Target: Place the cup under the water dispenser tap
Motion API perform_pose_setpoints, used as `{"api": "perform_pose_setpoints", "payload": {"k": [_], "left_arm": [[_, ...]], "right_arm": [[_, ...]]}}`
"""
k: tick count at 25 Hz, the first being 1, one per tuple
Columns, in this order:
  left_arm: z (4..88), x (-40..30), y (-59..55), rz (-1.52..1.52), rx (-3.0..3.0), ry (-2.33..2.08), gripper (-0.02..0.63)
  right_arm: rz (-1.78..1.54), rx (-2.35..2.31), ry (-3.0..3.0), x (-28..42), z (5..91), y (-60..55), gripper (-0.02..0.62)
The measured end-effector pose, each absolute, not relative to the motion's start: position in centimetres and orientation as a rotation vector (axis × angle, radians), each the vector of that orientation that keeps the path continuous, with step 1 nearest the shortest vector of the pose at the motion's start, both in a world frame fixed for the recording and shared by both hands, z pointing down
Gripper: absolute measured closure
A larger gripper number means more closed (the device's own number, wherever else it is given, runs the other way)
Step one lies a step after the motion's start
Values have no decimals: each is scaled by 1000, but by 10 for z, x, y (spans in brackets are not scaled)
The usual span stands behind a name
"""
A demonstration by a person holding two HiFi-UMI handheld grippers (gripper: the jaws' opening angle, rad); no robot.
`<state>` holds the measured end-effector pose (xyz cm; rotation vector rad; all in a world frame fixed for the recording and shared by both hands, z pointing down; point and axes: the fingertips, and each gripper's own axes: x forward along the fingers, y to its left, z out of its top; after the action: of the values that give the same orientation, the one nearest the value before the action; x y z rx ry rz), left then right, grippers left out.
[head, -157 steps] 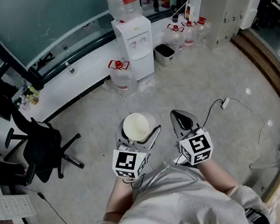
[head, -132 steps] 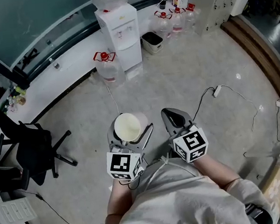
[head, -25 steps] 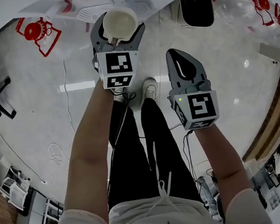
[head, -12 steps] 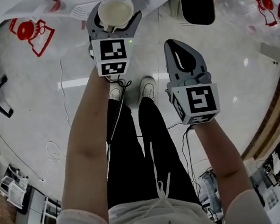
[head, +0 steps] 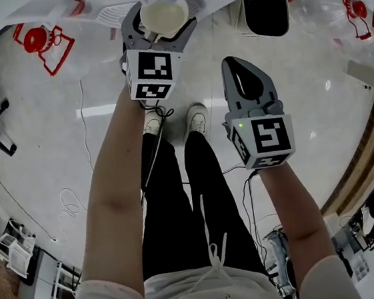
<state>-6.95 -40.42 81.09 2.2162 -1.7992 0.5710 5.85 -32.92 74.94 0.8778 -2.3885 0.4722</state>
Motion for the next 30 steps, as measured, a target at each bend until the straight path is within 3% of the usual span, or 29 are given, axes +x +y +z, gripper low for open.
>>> {"api": "perform_pose_setpoints", "payload": {"k": [7,14,26,28,30], "left_arm": [[813,-73,-402,556,2153,-1841,149],[780,-68,-400,470,2204,-1896,112],[714,-65,-334,323,2096,-1918,117],[703,-67,-319,302,2060,-1920,170],[687,-72,-306,289,2022,-1970,357]], "right_arm": [[485,886,-2386,58,748,-327,566],[511,908,-2379,66,747,-324,566],[530,927,-2414,56,713,-305,566],[530,925,-2423,52,701,-300,566],[526,925,-2435,48,689,-297,566]]}}
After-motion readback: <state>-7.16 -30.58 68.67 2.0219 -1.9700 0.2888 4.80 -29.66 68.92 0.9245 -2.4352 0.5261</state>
